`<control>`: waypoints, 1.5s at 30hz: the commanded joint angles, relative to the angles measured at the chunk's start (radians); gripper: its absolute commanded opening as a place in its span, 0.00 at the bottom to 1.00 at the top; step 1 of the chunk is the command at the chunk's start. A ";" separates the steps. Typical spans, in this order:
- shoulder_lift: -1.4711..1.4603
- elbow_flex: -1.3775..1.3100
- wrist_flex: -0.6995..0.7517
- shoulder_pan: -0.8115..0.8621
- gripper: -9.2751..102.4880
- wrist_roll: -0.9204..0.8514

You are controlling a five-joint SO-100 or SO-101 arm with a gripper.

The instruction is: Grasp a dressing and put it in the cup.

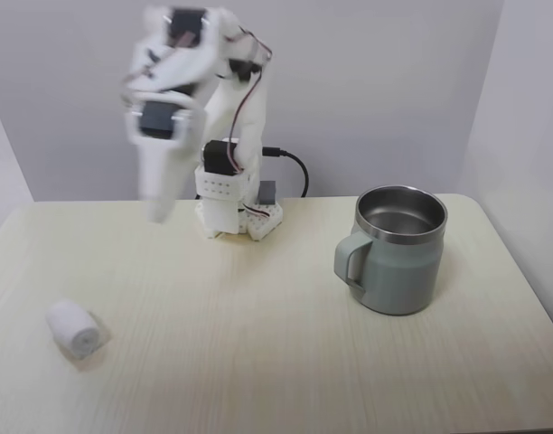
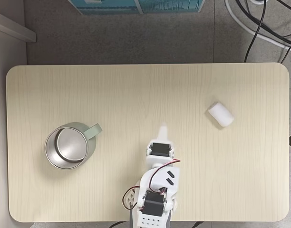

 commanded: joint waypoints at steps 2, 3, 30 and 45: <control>0.414 0.416 0.213 0.160 0.31 0.072; 0.505 0.483 0.252 0.181 0.32 0.072; 1.391 0.733 0.080 0.304 0.30 -0.046; 1.315 0.726 0.106 0.313 0.09 -0.100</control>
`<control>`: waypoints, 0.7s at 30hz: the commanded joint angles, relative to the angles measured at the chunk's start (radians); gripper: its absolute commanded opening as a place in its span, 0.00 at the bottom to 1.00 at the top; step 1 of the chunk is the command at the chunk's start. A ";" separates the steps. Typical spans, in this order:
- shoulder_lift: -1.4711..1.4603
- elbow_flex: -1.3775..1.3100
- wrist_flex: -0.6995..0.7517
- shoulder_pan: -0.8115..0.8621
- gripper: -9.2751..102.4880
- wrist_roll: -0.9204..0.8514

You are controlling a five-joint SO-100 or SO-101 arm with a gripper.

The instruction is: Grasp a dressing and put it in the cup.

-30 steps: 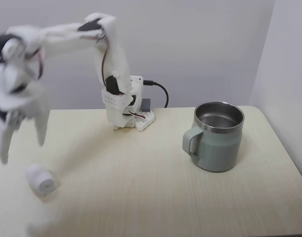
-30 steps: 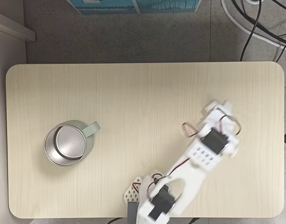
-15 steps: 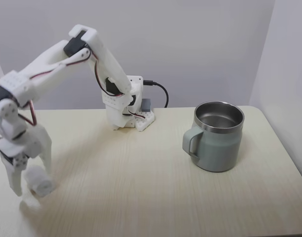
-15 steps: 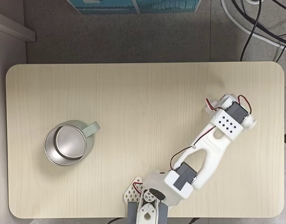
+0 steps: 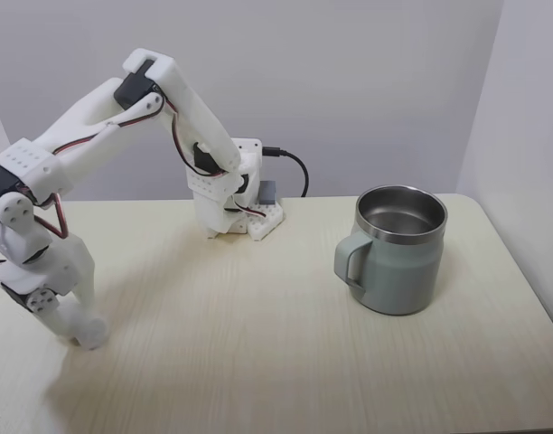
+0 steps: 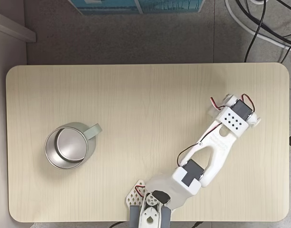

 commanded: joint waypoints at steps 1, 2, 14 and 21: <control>-0.115 0.002 0.037 -0.005 0.09 -0.009; -0.144 0.005 0.055 -0.009 0.09 -0.009; -0.485 0.225 0.396 -0.135 0.09 0.046; -0.761 0.140 0.397 -0.328 0.09 0.071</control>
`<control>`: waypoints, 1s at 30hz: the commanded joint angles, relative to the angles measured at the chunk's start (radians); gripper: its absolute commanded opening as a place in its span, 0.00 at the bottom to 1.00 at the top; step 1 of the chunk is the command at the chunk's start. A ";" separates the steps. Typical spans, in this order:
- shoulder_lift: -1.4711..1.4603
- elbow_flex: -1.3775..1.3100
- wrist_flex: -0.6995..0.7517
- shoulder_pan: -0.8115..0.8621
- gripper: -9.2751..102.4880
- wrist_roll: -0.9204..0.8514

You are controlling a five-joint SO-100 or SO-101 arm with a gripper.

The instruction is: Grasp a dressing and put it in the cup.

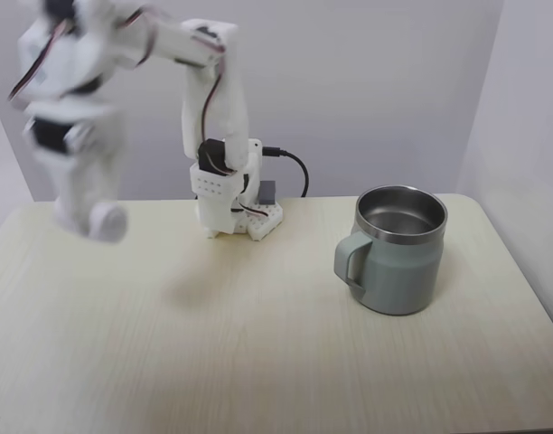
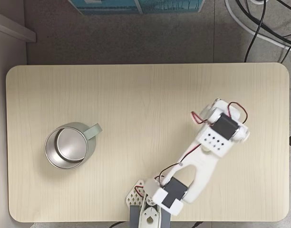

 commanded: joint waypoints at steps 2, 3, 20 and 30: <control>-0.158 -0.025 0.037 -0.167 0.09 -0.006; -0.178 -0.034 0.035 -0.216 0.08 -0.015; -0.342 -0.115 0.006 -1.216 0.08 -0.236; -0.288 -0.305 -0.129 -1.391 0.08 -0.276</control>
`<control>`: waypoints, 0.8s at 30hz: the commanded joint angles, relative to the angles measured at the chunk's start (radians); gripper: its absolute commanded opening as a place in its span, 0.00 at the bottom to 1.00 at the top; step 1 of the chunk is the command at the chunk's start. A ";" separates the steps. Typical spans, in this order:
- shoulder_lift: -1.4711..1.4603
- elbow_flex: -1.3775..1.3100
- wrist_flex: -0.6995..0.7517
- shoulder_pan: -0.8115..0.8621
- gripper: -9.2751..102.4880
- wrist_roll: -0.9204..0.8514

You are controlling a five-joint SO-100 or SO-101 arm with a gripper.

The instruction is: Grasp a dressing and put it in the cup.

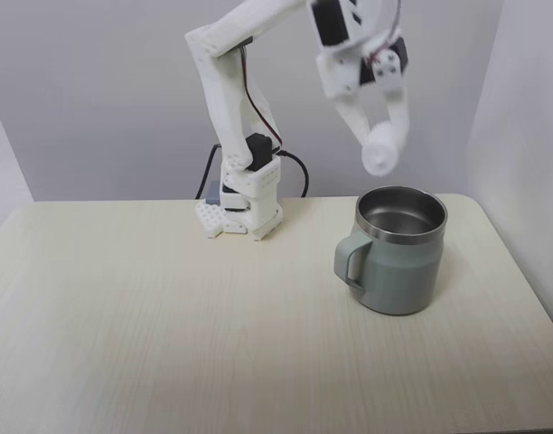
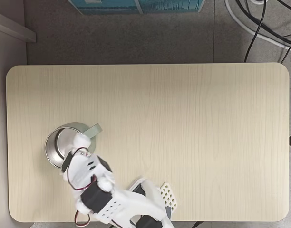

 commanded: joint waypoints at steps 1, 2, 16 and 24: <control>0.000 -0.066 -0.069 -0.014 0.08 -0.008; -0.005 -0.089 -0.092 -0.014 0.08 -0.008; 0.006 -0.244 -0.238 -0.014 0.12 -0.003; -0.129 -0.336 -0.230 -0.049 0.29 0.021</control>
